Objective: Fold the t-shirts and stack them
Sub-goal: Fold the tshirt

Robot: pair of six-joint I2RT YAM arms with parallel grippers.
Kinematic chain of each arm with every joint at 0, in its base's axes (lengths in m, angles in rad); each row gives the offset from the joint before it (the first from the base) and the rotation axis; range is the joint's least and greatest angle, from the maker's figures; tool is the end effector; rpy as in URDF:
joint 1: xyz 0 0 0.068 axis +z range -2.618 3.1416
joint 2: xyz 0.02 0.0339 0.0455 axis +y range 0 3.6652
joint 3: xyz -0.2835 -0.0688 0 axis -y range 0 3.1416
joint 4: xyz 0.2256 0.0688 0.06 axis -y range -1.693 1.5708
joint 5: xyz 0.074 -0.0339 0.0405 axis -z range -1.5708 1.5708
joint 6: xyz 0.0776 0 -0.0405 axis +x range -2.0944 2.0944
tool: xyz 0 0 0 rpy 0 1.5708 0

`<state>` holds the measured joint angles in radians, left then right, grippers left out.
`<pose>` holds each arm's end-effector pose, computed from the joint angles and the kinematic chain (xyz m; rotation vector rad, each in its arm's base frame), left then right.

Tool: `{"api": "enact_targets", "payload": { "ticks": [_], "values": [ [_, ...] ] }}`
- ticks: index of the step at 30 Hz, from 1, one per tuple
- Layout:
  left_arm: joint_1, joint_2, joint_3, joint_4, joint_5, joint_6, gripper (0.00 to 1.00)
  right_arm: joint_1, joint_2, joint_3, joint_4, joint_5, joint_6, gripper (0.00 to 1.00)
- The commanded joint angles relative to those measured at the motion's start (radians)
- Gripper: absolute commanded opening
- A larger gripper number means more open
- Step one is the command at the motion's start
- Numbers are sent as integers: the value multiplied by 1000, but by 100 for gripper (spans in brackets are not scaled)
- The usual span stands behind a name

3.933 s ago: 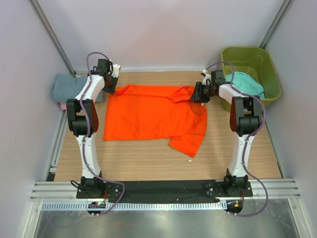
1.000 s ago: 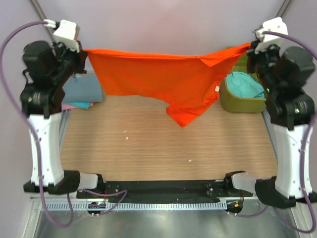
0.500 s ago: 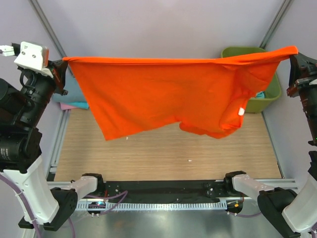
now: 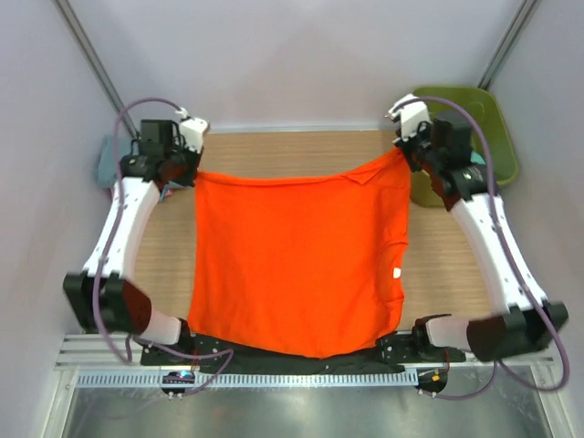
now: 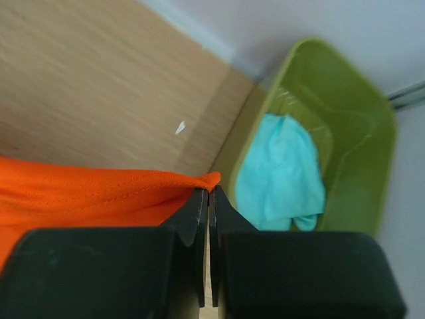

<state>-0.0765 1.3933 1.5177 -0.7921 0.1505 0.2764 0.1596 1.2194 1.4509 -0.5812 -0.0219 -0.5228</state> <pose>0.3029 -0.0349 0.3867 0.4715 2.1799 -0.0593 0.2669 0.0447 0.4379 -0.6586 1.8107 -0.2227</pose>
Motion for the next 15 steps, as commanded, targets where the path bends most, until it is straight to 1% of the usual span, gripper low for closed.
{"api": "enact_targets", "payload": {
  "ticks": [1,2,4,5,6,7,8,9,10,11,12,13,15],
  "values": [
    [6,126,-60,126,20,35,0,-5,129,-44,228,-39,-35,1],
    [6,223,-41,140,20,37,0,-5,243,-32,248,-49,-39,1],
    [4,340,11,152,24,46,0,-5,365,33,290,-61,-54,1],
    [6,448,68,156,17,50,0,-5,423,67,303,-61,-57,1],
    [7,498,108,162,14,52,0,-5,550,109,323,-58,-56,1],
    [7,595,183,163,11,52,0,-5,607,208,325,-47,-57,1],
    [7,596,183,163,11,52,0,-5,665,265,325,-44,-56,1],
    [7,675,267,165,8,52,0,-6,789,326,322,-41,-52,1],
    [9,717,304,168,4,50,0,-5,840,455,313,-33,-54,1],
    [9,783,388,174,-9,44,0,-5,949,520,298,-21,-49,1],
    [7,817,424,172,-12,46,0,-5,950,578,290,-18,-51,1],
    [7,847,467,168,-14,47,0,-3,1030,670,282,-18,-66,1],
    [7,916,557,150,-17,43,0,-5,1083,722,279,-18,-78,1]
  ]
}}
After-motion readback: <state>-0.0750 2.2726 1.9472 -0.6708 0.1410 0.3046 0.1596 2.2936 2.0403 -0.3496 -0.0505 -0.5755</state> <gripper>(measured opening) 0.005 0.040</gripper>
